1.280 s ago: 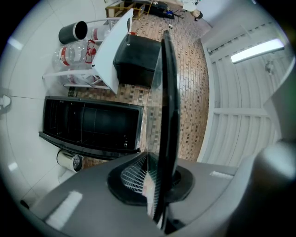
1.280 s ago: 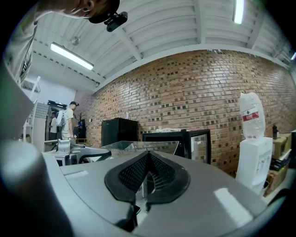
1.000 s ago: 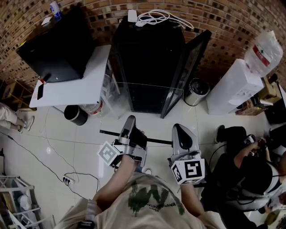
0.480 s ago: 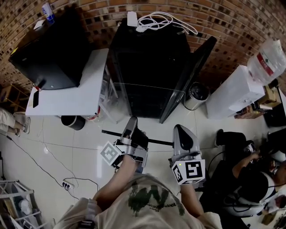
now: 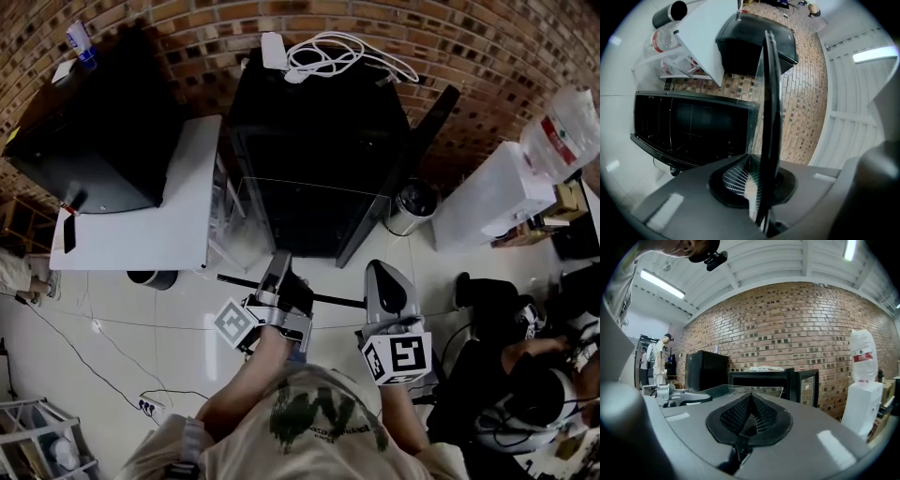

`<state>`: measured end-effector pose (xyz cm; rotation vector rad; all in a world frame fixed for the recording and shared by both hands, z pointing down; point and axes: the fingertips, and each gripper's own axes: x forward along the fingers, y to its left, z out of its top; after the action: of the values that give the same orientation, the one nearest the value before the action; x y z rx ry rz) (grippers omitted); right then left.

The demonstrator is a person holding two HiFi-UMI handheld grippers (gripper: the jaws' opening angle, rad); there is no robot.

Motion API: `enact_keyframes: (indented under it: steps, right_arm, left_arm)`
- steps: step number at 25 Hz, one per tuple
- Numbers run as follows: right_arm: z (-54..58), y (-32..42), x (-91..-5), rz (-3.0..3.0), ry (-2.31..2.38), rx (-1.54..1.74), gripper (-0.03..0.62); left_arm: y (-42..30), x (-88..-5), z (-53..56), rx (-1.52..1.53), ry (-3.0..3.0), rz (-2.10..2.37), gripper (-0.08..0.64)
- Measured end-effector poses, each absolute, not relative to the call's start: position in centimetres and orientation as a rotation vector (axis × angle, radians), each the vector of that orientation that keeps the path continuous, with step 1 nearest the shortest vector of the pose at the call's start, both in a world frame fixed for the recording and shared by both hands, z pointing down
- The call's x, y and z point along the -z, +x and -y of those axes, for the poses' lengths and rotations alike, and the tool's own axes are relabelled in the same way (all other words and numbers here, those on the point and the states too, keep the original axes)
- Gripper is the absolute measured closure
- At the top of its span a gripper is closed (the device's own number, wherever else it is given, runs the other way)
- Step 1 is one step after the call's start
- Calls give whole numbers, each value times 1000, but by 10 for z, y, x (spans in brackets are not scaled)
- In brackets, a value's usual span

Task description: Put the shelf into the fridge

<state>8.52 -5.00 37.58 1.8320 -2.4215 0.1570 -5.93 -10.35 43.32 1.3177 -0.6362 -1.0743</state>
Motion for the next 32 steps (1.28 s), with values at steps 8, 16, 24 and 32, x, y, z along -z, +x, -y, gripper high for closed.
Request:
enact_keyframes:
  steps: [8, 16, 24, 32]
  right_arm:
    - [76, 78, -377, 2366, 1880, -145, 592]
    - [86, 78, -381, 2319, 1916, -144, 592]
    - [96, 84, -382, 2309, 1919, -136, 592]
    - [113, 94, -388, 2332, 1866, -142, 592]
  left_arm:
    - [-63, -438, 133, 1037, 1320, 598, 547]
    - [-60, -444, 147, 1003, 1318, 563, 548]
    - [-56, -450, 157, 995, 1316, 567, 546]
    - [-45, -462, 175, 1018, 1311, 581, 546]
